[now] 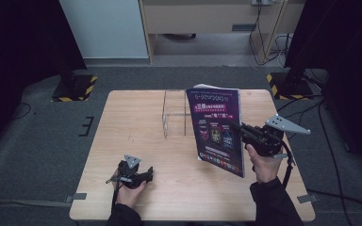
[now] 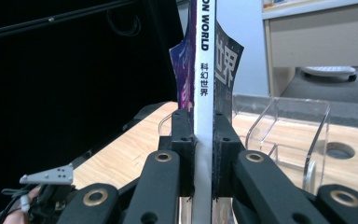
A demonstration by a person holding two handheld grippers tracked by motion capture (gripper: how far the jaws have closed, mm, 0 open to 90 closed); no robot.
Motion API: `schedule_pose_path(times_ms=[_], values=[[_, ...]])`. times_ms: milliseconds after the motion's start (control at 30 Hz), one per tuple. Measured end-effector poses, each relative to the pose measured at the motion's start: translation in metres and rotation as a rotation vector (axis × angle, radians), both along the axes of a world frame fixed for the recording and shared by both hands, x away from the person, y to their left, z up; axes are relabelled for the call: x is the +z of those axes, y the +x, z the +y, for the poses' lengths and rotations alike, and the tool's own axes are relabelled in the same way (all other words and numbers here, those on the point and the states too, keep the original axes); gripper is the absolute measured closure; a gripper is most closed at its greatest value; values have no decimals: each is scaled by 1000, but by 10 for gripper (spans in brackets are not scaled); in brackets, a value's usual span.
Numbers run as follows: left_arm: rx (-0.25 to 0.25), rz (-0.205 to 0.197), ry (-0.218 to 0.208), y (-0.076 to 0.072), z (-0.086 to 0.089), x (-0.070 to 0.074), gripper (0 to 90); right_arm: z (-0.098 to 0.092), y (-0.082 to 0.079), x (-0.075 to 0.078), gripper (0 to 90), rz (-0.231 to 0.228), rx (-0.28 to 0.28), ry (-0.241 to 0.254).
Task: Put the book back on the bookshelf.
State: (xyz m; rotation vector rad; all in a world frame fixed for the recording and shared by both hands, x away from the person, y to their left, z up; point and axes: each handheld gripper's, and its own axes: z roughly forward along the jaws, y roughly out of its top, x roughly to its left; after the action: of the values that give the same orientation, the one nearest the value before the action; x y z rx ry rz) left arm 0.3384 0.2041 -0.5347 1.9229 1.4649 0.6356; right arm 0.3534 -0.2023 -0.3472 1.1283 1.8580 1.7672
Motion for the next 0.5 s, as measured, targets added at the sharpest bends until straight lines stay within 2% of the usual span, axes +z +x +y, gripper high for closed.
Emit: schedule_pose_path(times_ms=[500], values=[[11, 4, 4, 1, -1, 0, 162, -10, 14, 25, 830, -65, -80, -7]])
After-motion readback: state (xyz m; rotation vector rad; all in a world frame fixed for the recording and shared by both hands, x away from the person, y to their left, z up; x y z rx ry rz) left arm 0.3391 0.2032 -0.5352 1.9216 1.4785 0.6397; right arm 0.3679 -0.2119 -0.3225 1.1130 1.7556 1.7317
